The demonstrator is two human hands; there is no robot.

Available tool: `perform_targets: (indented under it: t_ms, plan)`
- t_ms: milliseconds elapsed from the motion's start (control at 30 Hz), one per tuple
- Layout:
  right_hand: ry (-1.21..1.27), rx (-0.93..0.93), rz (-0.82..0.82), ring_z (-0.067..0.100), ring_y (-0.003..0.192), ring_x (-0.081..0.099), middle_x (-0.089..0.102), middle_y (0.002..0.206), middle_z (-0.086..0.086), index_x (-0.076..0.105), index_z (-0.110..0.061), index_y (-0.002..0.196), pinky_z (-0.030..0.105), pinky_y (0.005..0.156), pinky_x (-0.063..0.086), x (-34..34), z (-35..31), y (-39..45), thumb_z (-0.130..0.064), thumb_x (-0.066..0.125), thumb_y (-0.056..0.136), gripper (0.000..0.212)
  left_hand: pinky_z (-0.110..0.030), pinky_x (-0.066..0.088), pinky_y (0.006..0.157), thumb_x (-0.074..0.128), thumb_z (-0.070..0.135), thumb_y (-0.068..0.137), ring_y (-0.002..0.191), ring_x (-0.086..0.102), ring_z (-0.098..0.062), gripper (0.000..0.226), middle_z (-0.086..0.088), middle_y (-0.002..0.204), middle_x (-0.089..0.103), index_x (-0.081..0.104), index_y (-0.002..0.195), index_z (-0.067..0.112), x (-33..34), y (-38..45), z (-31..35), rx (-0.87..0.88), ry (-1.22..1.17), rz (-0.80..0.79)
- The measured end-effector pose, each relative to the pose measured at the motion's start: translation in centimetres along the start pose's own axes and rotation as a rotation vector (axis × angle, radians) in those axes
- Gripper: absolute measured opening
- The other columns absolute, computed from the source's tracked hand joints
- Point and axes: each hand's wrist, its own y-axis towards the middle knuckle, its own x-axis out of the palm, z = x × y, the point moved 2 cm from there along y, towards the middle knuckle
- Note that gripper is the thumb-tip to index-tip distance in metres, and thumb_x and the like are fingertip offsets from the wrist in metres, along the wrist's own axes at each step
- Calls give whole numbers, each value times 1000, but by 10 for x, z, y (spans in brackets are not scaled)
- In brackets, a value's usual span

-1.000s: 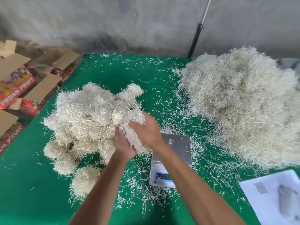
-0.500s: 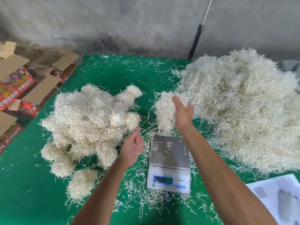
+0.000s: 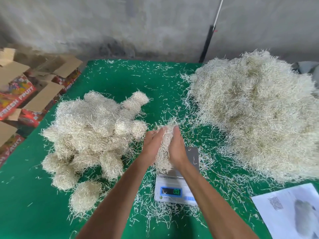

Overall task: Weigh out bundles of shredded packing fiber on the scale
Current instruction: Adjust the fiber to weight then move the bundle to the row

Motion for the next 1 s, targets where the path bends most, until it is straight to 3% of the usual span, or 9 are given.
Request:
perform_targets:
  t_ms: [67,167,233,300,400,467,567,767,1000]
  plan:
    - [-245,-43,-21,8,70,58,69,89,1,64,-29,103,22,64,51,-18,7,4,-61,34,104,44,-50,37,113,59,45,97,130,50,-32,61,-15,147,48,41,145,12,1,7,-12,-154,-102,101]
    - [-425,-175,115,13,53,56,69,72,5,71,-18,90,34,52,52,-48,16,5,-54,55,102,41,-50,34,113,61,40,97,135,46,-37,63,-20,147,46,43,145,4,-1,11,-20,-291,-160,293]
    - [-337,-205,139,7,62,62,74,85,-6,71,-21,102,26,52,52,-64,19,0,-69,53,96,52,-51,41,111,58,38,99,132,50,-40,58,-25,145,48,46,142,0,4,12,-25,-322,-218,319]
    - [-321,-173,-22,-8,99,63,61,125,-36,55,-32,140,9,76,51,-66,23,-8,-82,48,91,70,-48,55,97,49,32,104,114,66,-31,44,-23,130,60,50,137,2,16,10,-28,-294,-281,229]
    - [-472,-122,-228,-9,139,28,23,148,-43,26,-48,154,14,110,25,-60,47,-15,-76,59,89,78,-40,54,99,34,34,109,103,71,-19,45,-15,116,68,51,140,5,31,8,-31,-410,-471,-50]
    - [-386,-55,-141,3,141,35,28,147,-45,28,-47,152,17,114,29,-70,58,-13,-55,73,90,77,-54,40,111,30,58,103,120,61,-36,65,-23,130,62,54,134,7,34,5,-35,-512,-544,-189]
    - [-298,-14,4,12,142,38,33,159,-16,24,-42,157,47,122,32,-88,61,-9,-42,79,89,88,-53,52,96,34,63,100,116,59,-34,65,-14,126,58,53,128,7,22,10,-46,-463,-183,-55]
    - [-760,-45,-162,28,146,42,35,165,3,17,-26,163,56,118,38,-95,59,-3,-87,58,79,112,-34,49,62,53,33,100,53,47,-14,36,-1,65,49,51,70,12,-1,12,-63,-131,336,159]
    - [-412,-10,27,11,142,40,36,163,-4,30,-32,158,49,119,35,-114,65,-17,-88,25,92,87,-29,51,56,61,26,96,59,60,-13,20,-7,89,69,65,100,7,-7,3,-67,-171,63,123]
